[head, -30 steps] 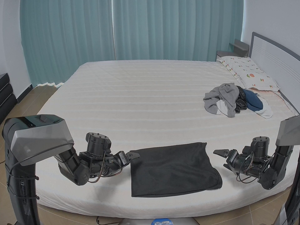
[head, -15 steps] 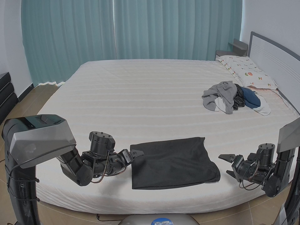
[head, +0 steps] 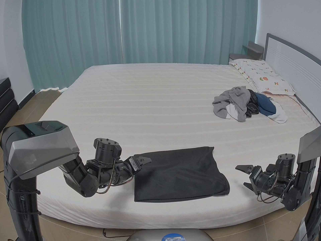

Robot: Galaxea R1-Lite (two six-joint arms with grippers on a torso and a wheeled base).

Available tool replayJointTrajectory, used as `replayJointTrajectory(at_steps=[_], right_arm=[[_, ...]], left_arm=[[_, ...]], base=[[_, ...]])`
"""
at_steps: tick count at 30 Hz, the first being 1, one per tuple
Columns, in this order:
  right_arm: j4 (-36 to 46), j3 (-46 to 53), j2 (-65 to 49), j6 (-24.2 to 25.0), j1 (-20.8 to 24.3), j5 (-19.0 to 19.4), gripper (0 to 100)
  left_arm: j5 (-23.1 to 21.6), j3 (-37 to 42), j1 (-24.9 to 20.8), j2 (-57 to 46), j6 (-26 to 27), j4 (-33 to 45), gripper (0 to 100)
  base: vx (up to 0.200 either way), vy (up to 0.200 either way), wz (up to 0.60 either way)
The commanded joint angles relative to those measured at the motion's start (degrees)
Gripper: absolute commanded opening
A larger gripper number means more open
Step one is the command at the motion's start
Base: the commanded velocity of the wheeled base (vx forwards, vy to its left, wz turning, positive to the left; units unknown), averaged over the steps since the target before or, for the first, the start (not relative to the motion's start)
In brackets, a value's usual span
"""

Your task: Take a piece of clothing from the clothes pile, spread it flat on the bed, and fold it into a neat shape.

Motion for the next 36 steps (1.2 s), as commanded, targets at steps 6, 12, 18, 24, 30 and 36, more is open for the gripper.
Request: replayJointTrajectory(at_steps=[6,12,18,24,30,36], right_arm=[[-0.67,0.87,0.57,0.02,0.1,0.12,100],[-0.67,0.87,0.66,0.11,0.1,0.21,100],[-0.67,0.87,0.66,0.11,0.1,0.21,100],[-0.67,0.78,0.66,0.11,0.1,0.3,100],[-0.76,0.78,0.66,0.11,0.1,0.3,100],[-0.76,0.78,0.57,0.11,0.1,0.3,100]], left_arm=[[0.1,0.76,2.54,0.65,6.02,1.89,100],[0.1,-0.2,2.19,4.17,8.57,1.18,100],[0.19,-0.56,1.75,5.66,9.53,-0.4,100],[0.19,-1.0,1.75,5.93,9.53,-0.4,100],[0.1,-1.0,1.4,5.93,9.45,-0.4,0],[0.19,-1.17,1.14,5.93,9.36,-0.31,0]], base=[[0.0,0.0,0.0],[0.0,0.0,0.0],[0.0,0.0,0.0],[0.0,0.0,0.0],[0.0,0.0,0.0],[0.0,0.0,0.0]])
